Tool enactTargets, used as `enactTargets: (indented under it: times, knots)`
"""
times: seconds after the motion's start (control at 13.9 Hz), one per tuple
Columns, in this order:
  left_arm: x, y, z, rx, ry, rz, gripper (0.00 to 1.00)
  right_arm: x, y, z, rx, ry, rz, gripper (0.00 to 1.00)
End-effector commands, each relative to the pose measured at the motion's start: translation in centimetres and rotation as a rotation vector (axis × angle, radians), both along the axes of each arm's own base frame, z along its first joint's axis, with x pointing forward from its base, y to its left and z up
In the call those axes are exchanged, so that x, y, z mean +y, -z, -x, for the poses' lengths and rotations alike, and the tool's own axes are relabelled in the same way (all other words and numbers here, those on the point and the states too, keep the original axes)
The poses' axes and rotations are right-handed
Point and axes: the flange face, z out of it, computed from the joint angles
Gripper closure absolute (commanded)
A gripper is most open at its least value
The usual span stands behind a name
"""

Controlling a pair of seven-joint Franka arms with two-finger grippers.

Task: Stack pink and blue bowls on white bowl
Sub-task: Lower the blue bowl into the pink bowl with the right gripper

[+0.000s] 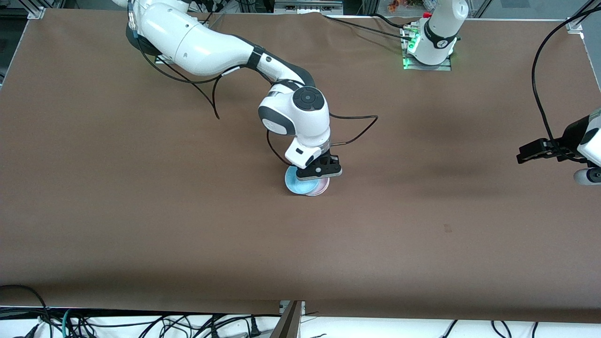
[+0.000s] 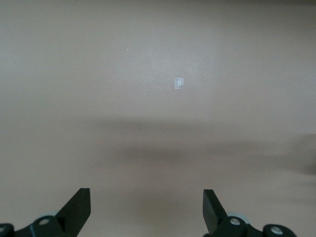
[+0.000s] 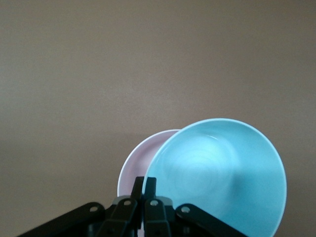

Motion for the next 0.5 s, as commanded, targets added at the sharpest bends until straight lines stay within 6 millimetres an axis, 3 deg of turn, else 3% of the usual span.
enactTargets:
  times: [0.0,0.43]
  knots:
    - [0.1,-0.5,-0.3,0.002,-0.01,0.021,0.0,0.7,-0.8,-0.5,-0.032,-0.011,-0.017,1.0]
    - [0.1,-0.5,-0.3,0.002,-0.01,0.021,0.0,0.8,-2.4,-1.4,-0.066,-0.007,-0.069,1.0]
